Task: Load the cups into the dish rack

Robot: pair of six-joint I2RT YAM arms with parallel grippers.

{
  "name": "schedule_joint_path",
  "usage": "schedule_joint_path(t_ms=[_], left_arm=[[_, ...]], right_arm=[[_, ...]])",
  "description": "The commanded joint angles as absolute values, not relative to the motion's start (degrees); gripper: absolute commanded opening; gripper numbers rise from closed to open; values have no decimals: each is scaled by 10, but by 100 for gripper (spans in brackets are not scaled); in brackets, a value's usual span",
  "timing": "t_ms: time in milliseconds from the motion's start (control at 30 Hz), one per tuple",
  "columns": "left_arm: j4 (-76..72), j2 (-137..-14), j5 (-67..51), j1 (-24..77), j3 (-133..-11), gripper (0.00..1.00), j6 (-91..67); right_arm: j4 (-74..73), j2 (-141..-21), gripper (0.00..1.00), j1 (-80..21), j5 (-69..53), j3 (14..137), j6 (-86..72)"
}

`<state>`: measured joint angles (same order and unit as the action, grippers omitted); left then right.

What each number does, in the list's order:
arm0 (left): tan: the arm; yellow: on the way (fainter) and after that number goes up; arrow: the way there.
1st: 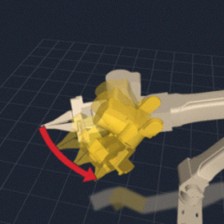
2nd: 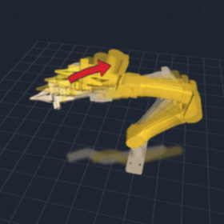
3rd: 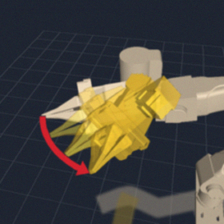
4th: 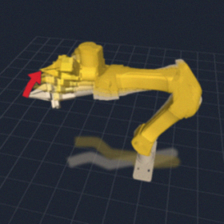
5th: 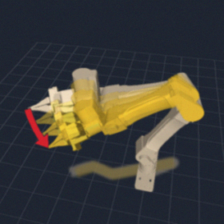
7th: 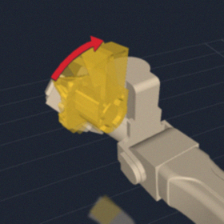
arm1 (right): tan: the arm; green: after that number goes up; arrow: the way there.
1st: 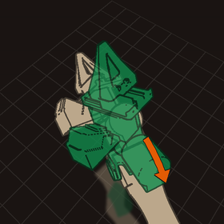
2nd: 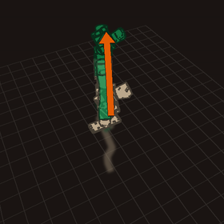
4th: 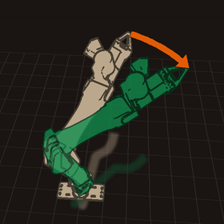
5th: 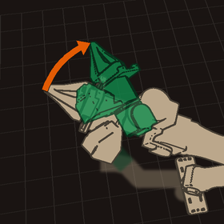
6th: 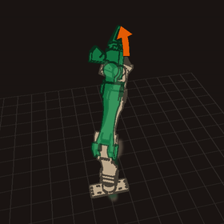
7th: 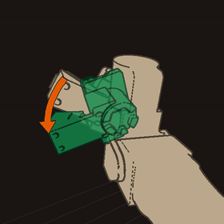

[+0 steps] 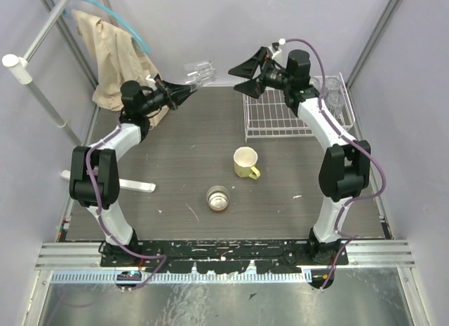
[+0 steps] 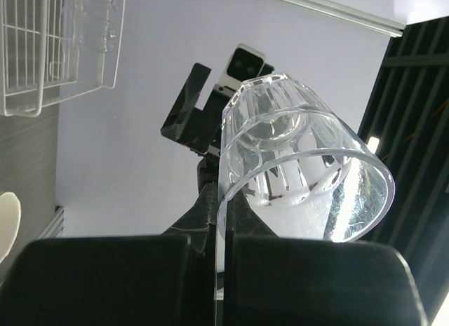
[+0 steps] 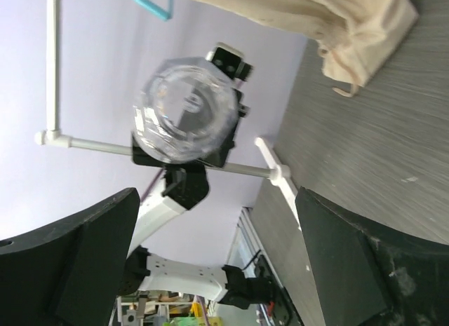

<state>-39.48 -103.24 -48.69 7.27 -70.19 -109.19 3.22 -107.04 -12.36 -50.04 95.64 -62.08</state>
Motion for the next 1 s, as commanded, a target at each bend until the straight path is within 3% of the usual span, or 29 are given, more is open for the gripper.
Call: schedule_joint_path(t_ms=[0, 967], left_arm=[[-422, -1032, -499, 80, -709, 0, -1100], [-415, -1013, -499, 89, -687, 0, -1090]], right_arm=[[202, -1076, 100, -146, -517, 973, -727], [235, -1132, 99, -197, -449, 1016, -768]])
